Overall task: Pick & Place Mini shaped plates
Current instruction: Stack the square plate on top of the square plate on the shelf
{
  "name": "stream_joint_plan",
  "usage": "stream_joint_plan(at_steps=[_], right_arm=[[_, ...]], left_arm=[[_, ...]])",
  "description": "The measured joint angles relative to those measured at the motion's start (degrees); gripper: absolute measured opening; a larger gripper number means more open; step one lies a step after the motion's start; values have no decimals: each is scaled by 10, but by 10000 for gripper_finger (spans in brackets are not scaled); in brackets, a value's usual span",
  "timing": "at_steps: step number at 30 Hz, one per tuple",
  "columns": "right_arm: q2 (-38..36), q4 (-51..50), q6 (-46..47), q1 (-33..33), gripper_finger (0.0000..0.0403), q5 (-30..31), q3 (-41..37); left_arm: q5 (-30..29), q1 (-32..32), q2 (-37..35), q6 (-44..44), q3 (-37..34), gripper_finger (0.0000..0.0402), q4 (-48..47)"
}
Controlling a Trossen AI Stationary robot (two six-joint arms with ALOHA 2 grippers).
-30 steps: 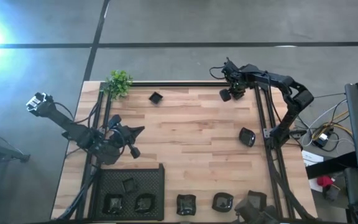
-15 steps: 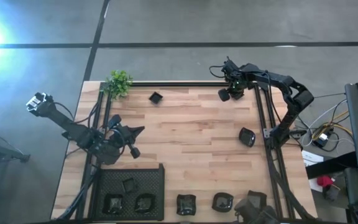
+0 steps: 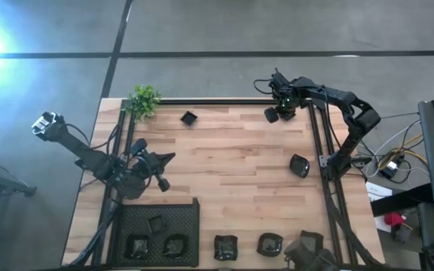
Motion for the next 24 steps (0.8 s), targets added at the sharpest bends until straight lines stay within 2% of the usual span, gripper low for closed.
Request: stream_joint_plan(at_steps=[4, 14, 24], right_arm=[[0, 0, -6, 0, 23, 0, 0], [0, 14, -25, 0, 98, 0, -4], [11, 58, -24, -1, 99, 20, -17]], left_arm=[[0, 0, 0, 0, 0, 0, 0], [0, 0, 0, 0, 0, 0, 0], [0, 0, 0, 0, 0, 0, 0]])
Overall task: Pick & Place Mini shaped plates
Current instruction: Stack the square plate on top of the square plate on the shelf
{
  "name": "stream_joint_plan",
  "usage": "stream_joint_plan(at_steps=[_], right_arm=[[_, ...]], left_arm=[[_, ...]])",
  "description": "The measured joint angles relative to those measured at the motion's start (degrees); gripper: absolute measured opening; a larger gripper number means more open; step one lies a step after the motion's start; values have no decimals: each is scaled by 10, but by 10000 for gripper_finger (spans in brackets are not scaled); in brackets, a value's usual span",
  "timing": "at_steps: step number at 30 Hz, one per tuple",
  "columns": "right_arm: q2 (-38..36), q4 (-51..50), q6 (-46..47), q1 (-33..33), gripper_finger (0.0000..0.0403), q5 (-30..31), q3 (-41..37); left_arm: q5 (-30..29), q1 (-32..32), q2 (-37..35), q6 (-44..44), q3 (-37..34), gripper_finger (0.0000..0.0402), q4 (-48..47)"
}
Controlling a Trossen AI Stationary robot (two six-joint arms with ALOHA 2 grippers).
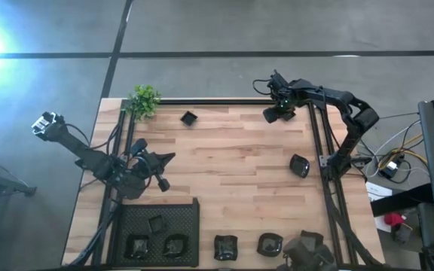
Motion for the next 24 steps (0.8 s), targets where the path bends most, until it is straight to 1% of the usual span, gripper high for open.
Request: stream_joint_plan(at_steps=[2, 14, 18, 24], right_arm=[[5, 0, 1, 0, 97, 19, 0], [53, 2, 0, -1, 95, 35, 0], [58, 6, -12, -1, 95, 46, 0], [61, 6, -23, -4, 95, 47, 0]], left_arm=[[0, 0, 0, 0, 0, 0, 0], [0, 0, 0, -1, -11, 0, 1], [0, 0, 0, -3, -11, 0, 2], [0, 0, 0, -4, -11, 0, 16]])
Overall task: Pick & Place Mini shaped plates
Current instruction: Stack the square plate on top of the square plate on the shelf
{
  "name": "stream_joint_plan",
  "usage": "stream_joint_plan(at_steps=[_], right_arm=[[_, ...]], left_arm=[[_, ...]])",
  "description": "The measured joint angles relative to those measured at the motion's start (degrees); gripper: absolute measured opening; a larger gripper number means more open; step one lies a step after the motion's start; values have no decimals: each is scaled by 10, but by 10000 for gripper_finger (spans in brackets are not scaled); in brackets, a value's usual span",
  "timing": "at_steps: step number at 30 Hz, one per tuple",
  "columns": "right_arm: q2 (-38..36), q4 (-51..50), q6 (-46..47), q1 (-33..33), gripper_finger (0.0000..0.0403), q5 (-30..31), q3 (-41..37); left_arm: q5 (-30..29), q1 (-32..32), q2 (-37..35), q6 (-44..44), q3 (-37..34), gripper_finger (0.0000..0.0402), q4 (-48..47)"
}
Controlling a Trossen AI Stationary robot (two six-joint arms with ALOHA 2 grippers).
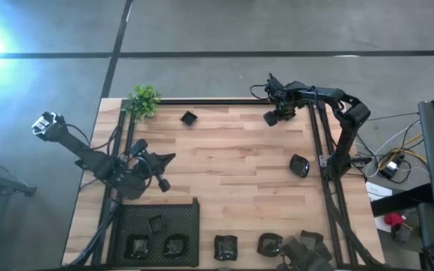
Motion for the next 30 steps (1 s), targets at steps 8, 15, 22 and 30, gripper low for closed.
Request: stream_joint_plan(at_steps=[8, 15, 22, 30], right_arm=[[16, 1, -12, 0, 84, 0, 0], [14, -3, -27, 1, 14, 2, 0], [-31, -49, -70, 50, 8, 62, 0], [-124, -60, -142, 153, 8, 94, 0]], left_arm=[[0, 0, 0, 0, 0, 0, 0], [0, 0, 0, 0, 0, 0, 0], [0, 0, 0, 18, 0, 0, 0], [-2, 0, 0, 50, 0, 0, 0]])
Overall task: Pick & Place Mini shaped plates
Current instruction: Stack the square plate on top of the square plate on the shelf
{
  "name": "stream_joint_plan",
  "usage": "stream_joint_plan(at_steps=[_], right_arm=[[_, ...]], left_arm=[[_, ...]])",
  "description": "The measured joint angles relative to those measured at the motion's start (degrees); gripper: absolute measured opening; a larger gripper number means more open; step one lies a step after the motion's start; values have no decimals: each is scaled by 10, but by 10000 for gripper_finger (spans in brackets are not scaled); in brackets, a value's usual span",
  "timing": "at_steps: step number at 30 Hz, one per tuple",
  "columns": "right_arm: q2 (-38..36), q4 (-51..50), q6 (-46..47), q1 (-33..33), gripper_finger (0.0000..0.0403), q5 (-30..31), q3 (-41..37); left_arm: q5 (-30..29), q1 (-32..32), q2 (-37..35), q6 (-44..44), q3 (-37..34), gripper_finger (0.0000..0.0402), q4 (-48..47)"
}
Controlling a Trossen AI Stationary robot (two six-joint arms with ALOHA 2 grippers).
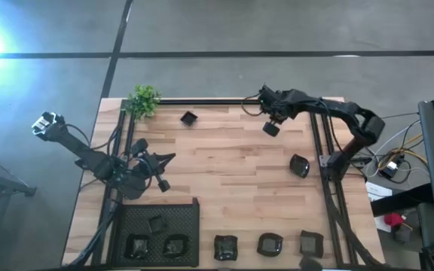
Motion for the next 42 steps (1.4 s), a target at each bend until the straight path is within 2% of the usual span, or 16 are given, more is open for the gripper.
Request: stream_joint_plan(at_steps=[7, 13, 17, 22, 28, 31, 37, 42], right_arm=[[-57, 26, -78, 106, 8, 43, 0], [-77, 93, -194, 187, 8, 44, 0], [-78, 147, -297, 230, 8, 44, 0], [-78, 194, -394, 261, 8, 44, 0], [-78, 248, -463, 278, 8, 36, 0], [-78, 272, -491, 286, 8, 29, 0], [-78, 311, -514, 293, 8, -23, 0], [-78, 315, -522, 295, 8, -26, 0]], left_arm=[[-22, 1, 0, 66, 0, 12, 11], [-20, 16, 0, 117, 0, 62, 27], [-7, 42, 0, 177, 0, 91, 83], [96, 93, 6, 294, 0, 101, 156], [209, 155, 34, 401, 0, 102, 222], [230, 179, 53, 426, 0, 102, 265], [262, 216, 88, 461, 0, 102, 324], [286, 237, 130, 468, 29, 102, 327]])
